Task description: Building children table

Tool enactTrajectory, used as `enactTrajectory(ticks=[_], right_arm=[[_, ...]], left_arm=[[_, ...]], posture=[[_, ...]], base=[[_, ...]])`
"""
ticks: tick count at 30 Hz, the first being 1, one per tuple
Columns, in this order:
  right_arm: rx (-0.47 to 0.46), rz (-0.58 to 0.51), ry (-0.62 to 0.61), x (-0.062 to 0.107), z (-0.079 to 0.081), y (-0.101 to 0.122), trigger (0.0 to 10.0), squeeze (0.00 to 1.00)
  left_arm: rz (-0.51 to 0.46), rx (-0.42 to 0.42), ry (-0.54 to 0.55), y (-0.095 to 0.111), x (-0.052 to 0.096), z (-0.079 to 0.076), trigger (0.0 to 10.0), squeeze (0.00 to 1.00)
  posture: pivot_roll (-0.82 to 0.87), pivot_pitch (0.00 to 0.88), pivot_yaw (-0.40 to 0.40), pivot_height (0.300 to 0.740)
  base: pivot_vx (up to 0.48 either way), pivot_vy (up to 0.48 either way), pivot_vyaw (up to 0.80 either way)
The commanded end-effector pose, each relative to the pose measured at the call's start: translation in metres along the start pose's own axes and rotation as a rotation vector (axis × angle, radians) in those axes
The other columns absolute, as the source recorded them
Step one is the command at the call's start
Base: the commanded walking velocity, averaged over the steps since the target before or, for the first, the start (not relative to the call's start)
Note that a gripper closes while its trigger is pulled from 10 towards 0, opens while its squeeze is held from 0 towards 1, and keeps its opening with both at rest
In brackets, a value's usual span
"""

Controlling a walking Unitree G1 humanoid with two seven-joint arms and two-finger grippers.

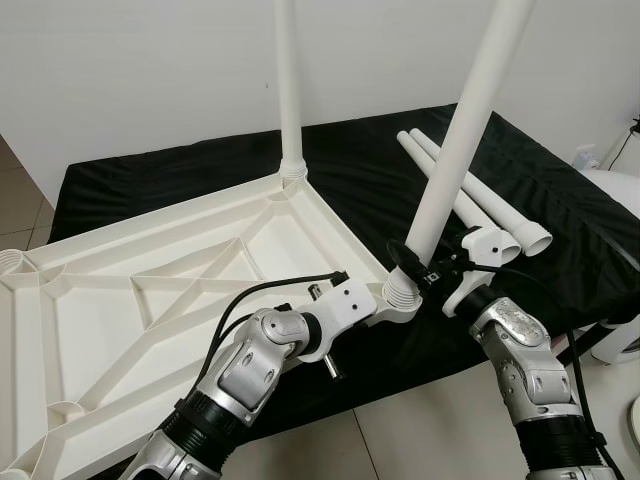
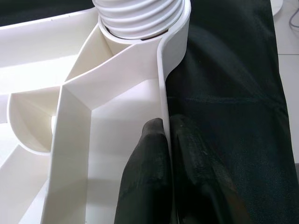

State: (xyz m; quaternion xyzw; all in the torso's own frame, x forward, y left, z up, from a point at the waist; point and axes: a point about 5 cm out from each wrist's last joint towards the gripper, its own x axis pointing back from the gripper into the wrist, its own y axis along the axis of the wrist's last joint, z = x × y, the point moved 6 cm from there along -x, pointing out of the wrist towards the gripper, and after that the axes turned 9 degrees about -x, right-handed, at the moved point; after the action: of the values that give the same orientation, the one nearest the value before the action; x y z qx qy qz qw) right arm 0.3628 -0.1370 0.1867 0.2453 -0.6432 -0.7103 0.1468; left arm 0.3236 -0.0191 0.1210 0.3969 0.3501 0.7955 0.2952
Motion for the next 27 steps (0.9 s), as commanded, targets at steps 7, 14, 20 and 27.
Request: enactTrajectory(ticks=[7, 14, 20, 27], right_arm=[[0.017, 0.18, -0.079, 0.016, -0.01, -0.046, 10.0, 0.0], [0.014, 0.178, -0.082, 0.02, -0.005, -0.049, 10.0, 0.0], [0.001, 0.189, -0.093, 0.027, -0.003, -0.055, 10.0, 0.0], [-0.009, 0.171, -0.129, 0.029, -0.004, -0.052, 10.0, 0.0]], left_arm=[[-0.071, -0.063, 0.082, 0.025, 0.007, 0.016, 10.0, 0.0], [-0.073, -0.063, 0.082, 0.025, 0.007, 0.016, 10.0, 0.0], [-0.074, -0.063, 0.081, 0.026, 0.007, 0.017, 10.0, 0.0], [-0.075, -0.066, 0.081, 0.026, 0.007, 0.017, 10.0, 0.0]], posture=[[-0.12, 0.098, 0.055, 0.74], [-0.12, 0.093, 0.052, 0.74], [-0.13, 0.095, 0.056, 0.74], [-0.13, 0.1, 0.06, 0.74]], base=[[0.0, 0.0, 0.0], [0.0, 0.0, 0.0], [0.0, 0.0, 0.0], [0.0, 0.0, 0.0]])
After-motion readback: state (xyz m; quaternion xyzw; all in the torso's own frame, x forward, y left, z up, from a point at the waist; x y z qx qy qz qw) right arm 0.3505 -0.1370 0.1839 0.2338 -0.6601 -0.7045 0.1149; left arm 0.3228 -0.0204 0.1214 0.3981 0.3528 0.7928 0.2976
